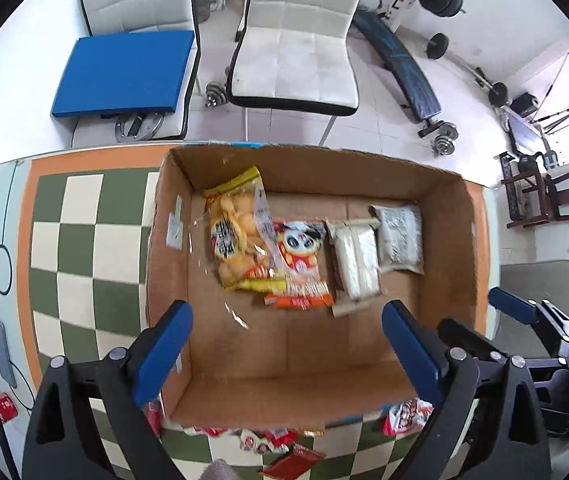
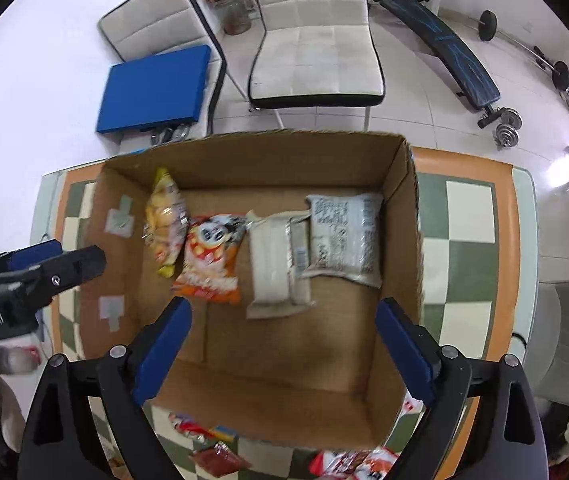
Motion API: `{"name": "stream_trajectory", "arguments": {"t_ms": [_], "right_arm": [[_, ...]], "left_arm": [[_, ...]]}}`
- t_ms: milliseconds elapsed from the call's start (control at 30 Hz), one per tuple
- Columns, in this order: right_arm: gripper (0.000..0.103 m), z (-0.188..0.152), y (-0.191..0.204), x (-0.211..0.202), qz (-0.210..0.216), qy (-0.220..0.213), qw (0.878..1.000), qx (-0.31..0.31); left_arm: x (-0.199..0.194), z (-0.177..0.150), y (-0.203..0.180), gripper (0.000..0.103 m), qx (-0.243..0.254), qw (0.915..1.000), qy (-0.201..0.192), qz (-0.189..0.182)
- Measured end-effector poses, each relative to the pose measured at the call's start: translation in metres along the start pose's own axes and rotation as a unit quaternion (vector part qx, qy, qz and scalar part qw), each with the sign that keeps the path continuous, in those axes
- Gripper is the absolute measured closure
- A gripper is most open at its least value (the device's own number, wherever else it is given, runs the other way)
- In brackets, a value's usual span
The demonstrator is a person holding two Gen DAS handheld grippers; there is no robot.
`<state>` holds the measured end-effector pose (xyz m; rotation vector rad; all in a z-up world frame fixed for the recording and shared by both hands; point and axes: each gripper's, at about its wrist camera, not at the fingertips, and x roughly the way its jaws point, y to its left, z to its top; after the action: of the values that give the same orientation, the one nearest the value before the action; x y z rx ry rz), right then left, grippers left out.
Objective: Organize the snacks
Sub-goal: 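Carry both packets into the box and open both tools to drop them, then move both tools back over the snack pile toward the red spicy packets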
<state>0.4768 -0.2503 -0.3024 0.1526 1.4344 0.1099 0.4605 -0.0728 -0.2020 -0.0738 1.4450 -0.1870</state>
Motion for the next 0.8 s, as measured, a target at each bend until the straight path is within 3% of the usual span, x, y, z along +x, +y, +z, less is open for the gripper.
{"name": "stream_trajectory", "arguments": {"t_ms": [200, 367, 467, 600, 800], "right_arm": [[0.008, -0.053, 0.011, -0.024, 0.039, -0.001, 0.999, 0.003], [0.008, -0.117, 0.005, -0.023, 0.056, 0.031, 0.998, 0.009], [0.008, -0.155, -0.002, -0.013, 0.017, 0.063, 0.998, -0.024], [0.008, -0.184, -0.017, 0.005, -0.058, 0.113, 0.989, -0.079], [0.008, -0.199, -0.047, 0.049, -0.137, 0.200, 0.955, -0.170]], "left_arm": [[-0.029, -0.057, -0.009, 0.006, 0.016, 0.9992, -0.036, 0.012], [-0.019, -0.128, -0.018, 0.006, 0.041, 0.9977, -0.023, 0.049], [0.008, -0.165, -0.029, 0.006, 0.037, 0.9973, 0.014, 0.063], [0.046, -0.200, -0.048, 0.006, 0.017, 0.9971, 0.059, 0.044], [0.083, -0.224, -0.071, 0.006, -0.014, 0.9959, 0.082, 0.035]]}}
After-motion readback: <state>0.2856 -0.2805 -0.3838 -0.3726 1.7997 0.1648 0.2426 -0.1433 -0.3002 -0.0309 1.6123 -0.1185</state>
